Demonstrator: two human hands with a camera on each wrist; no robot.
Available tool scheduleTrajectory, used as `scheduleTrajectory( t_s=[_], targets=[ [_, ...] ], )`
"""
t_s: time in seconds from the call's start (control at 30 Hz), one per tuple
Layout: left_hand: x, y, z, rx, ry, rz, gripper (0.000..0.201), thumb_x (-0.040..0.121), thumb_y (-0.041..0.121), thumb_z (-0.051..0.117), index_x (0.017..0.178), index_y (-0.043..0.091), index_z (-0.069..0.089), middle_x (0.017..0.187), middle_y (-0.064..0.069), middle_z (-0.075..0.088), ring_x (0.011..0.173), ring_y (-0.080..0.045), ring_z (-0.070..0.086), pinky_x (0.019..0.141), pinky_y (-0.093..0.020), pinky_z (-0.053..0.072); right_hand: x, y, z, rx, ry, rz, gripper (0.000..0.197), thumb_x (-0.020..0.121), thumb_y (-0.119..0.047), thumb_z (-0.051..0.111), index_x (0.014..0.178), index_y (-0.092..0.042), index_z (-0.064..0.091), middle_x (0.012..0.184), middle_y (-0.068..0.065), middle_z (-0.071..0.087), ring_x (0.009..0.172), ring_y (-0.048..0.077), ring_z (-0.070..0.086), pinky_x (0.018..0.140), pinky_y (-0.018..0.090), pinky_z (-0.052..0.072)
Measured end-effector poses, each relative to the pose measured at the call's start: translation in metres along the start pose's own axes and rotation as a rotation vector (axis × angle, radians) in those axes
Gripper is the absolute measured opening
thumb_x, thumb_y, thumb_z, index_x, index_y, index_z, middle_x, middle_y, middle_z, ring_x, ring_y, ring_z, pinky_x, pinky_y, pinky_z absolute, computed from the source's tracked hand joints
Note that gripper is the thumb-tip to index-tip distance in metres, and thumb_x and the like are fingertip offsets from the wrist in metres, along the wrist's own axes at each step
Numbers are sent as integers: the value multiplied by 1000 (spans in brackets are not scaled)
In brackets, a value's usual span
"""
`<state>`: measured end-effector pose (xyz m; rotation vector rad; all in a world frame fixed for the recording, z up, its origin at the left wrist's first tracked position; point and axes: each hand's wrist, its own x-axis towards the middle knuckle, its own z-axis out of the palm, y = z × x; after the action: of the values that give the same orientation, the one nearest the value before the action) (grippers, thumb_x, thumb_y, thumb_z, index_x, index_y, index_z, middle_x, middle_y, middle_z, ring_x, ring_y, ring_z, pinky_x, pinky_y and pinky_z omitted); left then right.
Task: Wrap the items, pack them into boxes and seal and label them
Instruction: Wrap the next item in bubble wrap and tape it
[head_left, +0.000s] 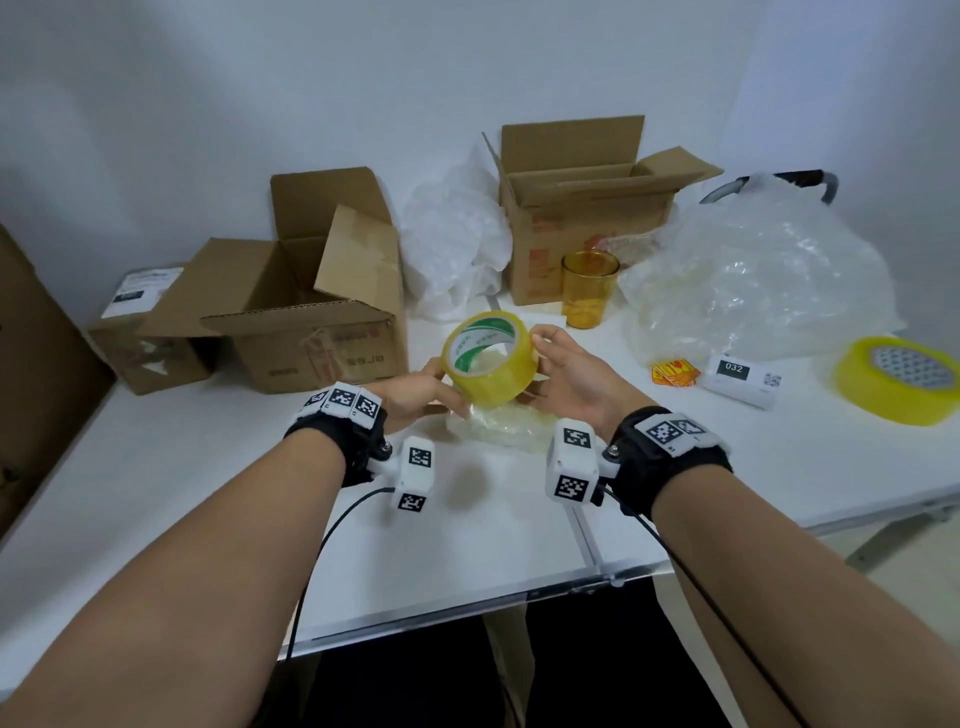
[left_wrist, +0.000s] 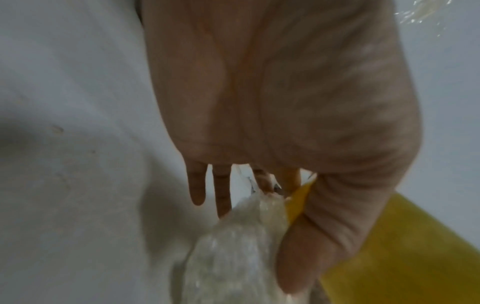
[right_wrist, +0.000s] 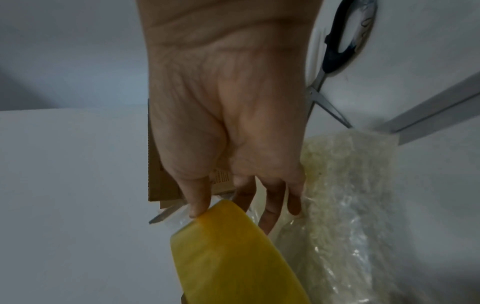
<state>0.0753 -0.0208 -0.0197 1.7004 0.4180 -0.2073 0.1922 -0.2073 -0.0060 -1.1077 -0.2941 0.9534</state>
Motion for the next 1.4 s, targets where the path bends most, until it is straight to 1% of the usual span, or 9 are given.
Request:
scheduleTrajectory(
  t_s=[0.1,0.2,0.33,0.5,0.63,0.87,1.1,1.23,1.4],
  targets=[
    [0,3,0,201,-13,0,94,60,32,88,141,36,39,146,10,24,135,-17,37,117,-44,29,1,-6,-8,-43,20,14,12,101,-28,47,90,-27,50,85,4,58,75,23,54,71,39,48],
    [-2,2,4,448,114,79,86,73,33,86,140,32,32,136,3,24,123,-12,42,109,-28,31,2,-7,-6,-89,0,40,11,101,-29,48,91,-27,52,83,4,60,79,24,57,73,38,49],
    [-6,-17,14,495,235,248,94,52,59,90,124,63,30,139,8,38,134,-14,38,116,-43,31,5,-5,2,-74,-45,55,10,100,-23,49,92,-24,55,89,5,65,85,21,64,80,36,49],
    [-5,-23,23,329,146,328,101,65,31,92,145,25,31,141,9,49,131,-3,45,112,-30,37,0,-2,-1,6,-10,14,10,102,-17,47,95,-18,54,78,5,67,74,17,65,79,28,53],
    [-4,-17,23,485,148,321,93,70,41,86,145,26,34,142,11,45,131,-4,42,110,-23,33,-8,-6,-7,97,18,-6,9,101,-19,49,96,-19,56,76,7,57,55,14,57,74,30,48],
    [-9,-4,30,898,172,208,76,80,56,71,145,29,43,136,4,37,131,-16,37,114,-33,28,-12,-67,-5,253,165,-247,12,96,-22,56,102,-12,60,71,2,53,48,10,47,57,24,48],
    [-9,5,43,1102,73,224,81,94,46,58,155,11,19,163,2,18,144,-17,29,117,-27,22,-16,-75,21,-530,226,-402,14,93,-14,59,81,-18,63,86,4,63,71,19,59,57,28,52],
    [-11,11,47,1146,66,170,68,95,50,54,147,9,37,155,-3,33,134,-26,42,110,-39,34,-13,-61,37,-761,163,-379,12,89,-14,63,77,-14,66,88,0,65,76,16,59,75,37,52],
    [-12,6,58,1202,114,140,64,97,53,47,145,10,41,149,-1,32,125,-30,43,102,-49,40,-17,-54,32,-850,96,-286,10,89,-11,62,83,-8,69,79,0,64,63,18,57,52,26,50]
  ],
)
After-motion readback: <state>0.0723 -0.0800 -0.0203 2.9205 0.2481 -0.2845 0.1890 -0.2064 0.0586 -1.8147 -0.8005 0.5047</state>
